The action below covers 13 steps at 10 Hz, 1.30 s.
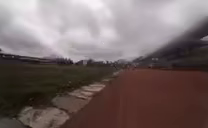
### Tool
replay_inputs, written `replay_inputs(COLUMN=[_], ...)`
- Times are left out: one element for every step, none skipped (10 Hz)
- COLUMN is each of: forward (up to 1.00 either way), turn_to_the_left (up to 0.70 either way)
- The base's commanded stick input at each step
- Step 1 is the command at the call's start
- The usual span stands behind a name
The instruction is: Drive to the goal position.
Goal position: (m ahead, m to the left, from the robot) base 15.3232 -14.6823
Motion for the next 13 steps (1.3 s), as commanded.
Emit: replay_inputs(forward=[0.70,0.70,0.70,0.70,0.70,0.70,0.70,0.70,0.70,0.70,0.70,0.70,0.70], turn_to_the_left=[-0.35,-0.35,-0.35,-0.35,-0.35,-0.35,-0.35,-0.35,-0.35,-0.12,-0.04,0.00,0.00])
